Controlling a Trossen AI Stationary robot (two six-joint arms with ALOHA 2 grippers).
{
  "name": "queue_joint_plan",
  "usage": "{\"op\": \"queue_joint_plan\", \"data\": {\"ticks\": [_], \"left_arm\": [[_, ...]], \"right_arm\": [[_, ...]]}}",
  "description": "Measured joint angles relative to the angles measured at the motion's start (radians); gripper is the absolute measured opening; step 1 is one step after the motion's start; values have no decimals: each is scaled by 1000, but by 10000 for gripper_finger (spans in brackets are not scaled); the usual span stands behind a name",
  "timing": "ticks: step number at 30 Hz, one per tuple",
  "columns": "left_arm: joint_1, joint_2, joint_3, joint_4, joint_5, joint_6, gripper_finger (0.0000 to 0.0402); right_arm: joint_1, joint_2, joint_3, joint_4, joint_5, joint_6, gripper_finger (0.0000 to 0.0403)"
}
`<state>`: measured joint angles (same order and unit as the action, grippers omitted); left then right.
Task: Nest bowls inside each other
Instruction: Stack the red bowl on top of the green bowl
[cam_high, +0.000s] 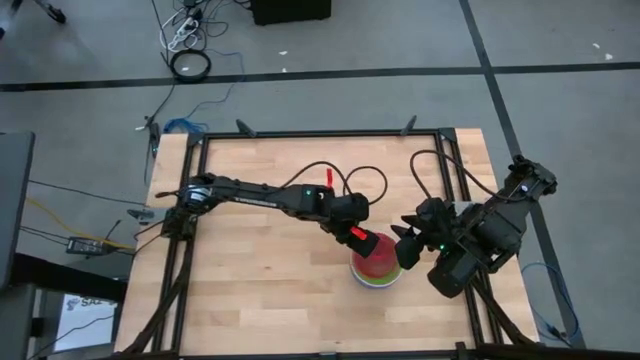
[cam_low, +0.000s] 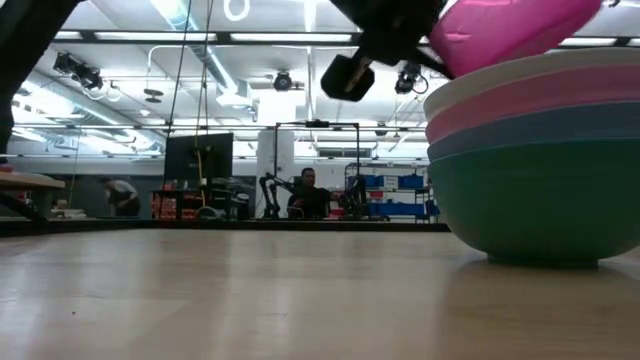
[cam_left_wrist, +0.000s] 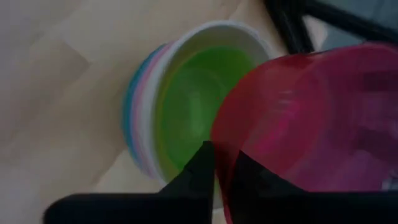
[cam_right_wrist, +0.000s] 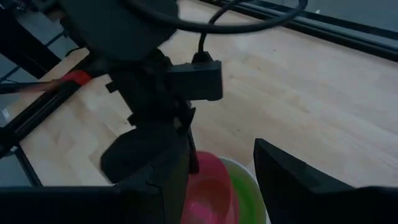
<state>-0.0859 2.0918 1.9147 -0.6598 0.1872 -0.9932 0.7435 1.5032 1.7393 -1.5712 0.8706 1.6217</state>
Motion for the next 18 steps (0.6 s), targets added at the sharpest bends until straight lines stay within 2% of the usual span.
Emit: {"op": "queue_joint_plan", "data": {"ticks": [11,18], "left_arm": [[1,19,1,-6,48,-13,130],[1,19,1,28,67,-32,147]], "right_arm": [[-8,0,0,0,-14,-35,168],[-8,0,0,0,-28,-55,168]]}}
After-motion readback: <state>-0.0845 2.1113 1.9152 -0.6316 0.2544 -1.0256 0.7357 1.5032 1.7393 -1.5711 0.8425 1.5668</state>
